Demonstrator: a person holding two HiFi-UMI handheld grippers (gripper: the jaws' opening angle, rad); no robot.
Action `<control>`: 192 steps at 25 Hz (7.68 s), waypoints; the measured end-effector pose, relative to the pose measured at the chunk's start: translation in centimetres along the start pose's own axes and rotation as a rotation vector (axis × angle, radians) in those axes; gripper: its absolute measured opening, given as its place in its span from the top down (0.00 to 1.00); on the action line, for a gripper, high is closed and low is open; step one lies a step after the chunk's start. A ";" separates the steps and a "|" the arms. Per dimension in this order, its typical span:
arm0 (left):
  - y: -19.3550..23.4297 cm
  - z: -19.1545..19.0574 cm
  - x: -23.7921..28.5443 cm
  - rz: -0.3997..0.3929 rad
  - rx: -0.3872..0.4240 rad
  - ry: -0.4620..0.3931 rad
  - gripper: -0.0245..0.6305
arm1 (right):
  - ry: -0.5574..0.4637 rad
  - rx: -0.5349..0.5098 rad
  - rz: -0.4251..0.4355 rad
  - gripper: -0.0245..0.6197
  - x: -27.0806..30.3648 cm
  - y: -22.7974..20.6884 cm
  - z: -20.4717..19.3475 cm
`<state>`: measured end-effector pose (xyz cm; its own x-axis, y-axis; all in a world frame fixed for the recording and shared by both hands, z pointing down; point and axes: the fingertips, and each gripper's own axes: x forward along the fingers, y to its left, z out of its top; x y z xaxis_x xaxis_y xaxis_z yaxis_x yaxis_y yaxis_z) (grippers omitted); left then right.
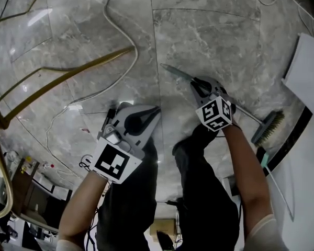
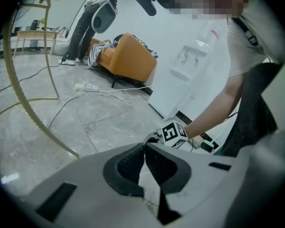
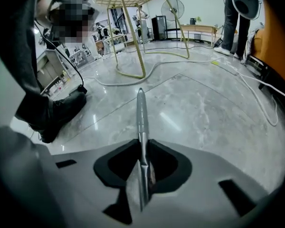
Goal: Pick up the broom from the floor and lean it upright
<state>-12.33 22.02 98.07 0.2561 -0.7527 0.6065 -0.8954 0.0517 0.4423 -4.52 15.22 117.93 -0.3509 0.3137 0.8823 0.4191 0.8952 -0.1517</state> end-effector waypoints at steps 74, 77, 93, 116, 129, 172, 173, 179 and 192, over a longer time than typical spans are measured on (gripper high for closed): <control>-56.2 37.9 -1.6 -0.528 0.515 0.160 0.94 | -0.329 0.964 -0.993 0.84 -84.2 -12.0 -17.3; -56.1 37.6 -0.6 -0.527 0.512 0.165 0.94 | -0.345 0.983 -0.997 0.84 -84.1 -13.6 -18.0; -54.9 37.3 3.0 -0.522 0.502 0.202 0.94 | -0.394 0.945 -1.010 0.74 -83.6 -19.8 -19.3; -54.7 38.9 3.4 -0.495 0.504 0.200 0.94 | -0.366 0.894 -0.986 0.65 -84.7 -20.1 -19.9; -59.3 46.8 0.0 -0.476 0.559 0.122 0.94 | -0.425 0.893 -0.997 0.75 -94.8 -12.8 -14.9; -61.0 67.6 -29.4 -0.783 0.767 -0.023 0.94 | -0.450 1.106 -1.369 0.96 -112.5 19.8 14.3; -60.9 67.4 -29.6 -0.787 0.770 -0.019 0.94 | -0.459 1.116 -1.382 0.96 -112.7 20.5 14.6; -61.4 66.6 -31.6 -0.783 0.729 -0.026 0.94 | -0.529 1.155 -1.447 0.96 -114.3 24.7 15.3; -64.1 66.0 -36.3 -0.680 0.669 -0.135 0.94 | -0.564 1.013 -1.406 0.96 -116.4 29.8 14.7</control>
<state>11.69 2.69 4.11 0.7902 -0.5551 0.2597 -0.6041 -0.7769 0.1776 36.55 9.99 4.14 -0.2541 -0.8929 0.3717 -0.9415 0.3164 0.1164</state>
